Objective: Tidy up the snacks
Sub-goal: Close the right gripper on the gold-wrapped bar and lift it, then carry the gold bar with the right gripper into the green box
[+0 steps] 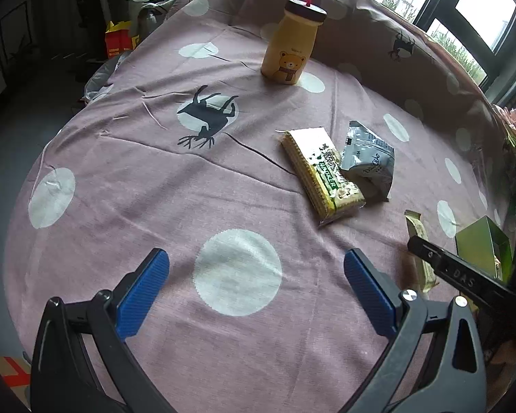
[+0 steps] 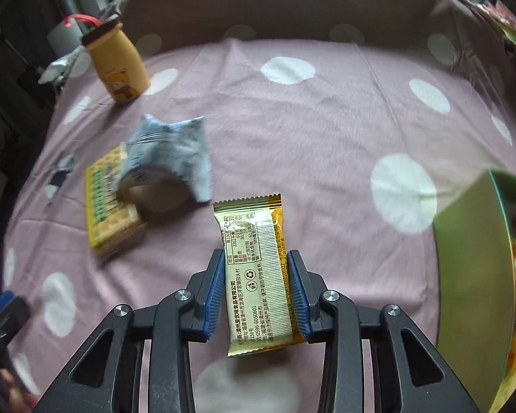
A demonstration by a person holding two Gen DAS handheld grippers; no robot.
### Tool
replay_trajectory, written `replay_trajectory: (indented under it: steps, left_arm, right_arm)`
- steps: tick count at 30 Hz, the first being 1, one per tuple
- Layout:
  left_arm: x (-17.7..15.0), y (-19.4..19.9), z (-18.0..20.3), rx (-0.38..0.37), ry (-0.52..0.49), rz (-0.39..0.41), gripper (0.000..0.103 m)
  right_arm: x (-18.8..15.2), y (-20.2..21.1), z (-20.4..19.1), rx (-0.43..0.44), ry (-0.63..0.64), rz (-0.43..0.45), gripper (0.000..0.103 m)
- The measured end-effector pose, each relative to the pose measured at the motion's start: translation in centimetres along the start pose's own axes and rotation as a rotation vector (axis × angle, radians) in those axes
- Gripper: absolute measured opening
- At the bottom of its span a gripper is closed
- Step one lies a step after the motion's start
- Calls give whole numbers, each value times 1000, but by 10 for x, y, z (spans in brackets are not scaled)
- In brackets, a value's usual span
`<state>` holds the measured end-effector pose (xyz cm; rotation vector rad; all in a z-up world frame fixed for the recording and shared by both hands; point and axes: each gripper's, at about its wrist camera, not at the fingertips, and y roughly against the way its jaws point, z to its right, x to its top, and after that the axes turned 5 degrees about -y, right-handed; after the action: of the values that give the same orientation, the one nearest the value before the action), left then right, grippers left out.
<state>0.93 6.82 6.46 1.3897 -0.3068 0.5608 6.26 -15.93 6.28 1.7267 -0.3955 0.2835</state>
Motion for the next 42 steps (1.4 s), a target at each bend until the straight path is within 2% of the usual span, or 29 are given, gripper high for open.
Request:
replay_trajectory:
  steps: [4, 9, 12, 13, 15, 18, 21, 25, 26, 28, 32, 35, 37, 42]
  left_arm:
    - [-1, 0, 3, -8, -11, -4, 102]
    - [-3, 0, 7, -27, -18, -10, 102]
    - [-4, 0, 10, -23, -27, -11, 102]
    - [-4, -1, 11, -25, -29, -13, 102]
    - [-4, -1, 14, -35, -31, -16, 101]
    - [-6, -3, 23, -61, -47, -25, 100]
    - [-9, -6, 37, -112, -87, -56, 94]
    - [-17, -12, 57, -208, -135, -121, 75]
    - [-19, -14, 62, -225, -151, -136, 69]
    - [-25, -17, 72, -238, -178, -161, 64]
    - [-35, -26, 90, -262, -226, -223, 38]
    - [-40, -29, 99, -309, -246, -245, 32]
    - [-44, -32, 104, -312, -257, -253, 29]
    - [-49, -40, 115, -341, -268, -261, 27]
  right_arm:
    - [-25, 12, -13, 47, -42, -12, 37]
    - [-60, 11, -13, 113, -120, -74, 37]
    - [-59, 8, -22, 85, -82, -91, 40]
    - [-57, 12, -23, 74, -72, -75, 42]
    - [-56, 26, -17, 83, -80, -21, 60]
    - [-53, 39, -1, 158, -146, 21, 66]
    - [-52, 37, 15, 223, -231, 2, 66]
    - [-50, 30, 22, 262, -289, -21, 66]
    - [-50, 29, 23, 283, -296, -24, 64]
    - [-51, 26, 24, 317, -318, -31, 59]
    - [-54, 15, 26, 337, -352, -83, 47]
    - [-54, 7, 25, 338, -361, -102, 44]
    - [-55, 4, 24, 335, -365, -110, 44]
    - [-57, -8, 26, 342, -382, -139, 43]
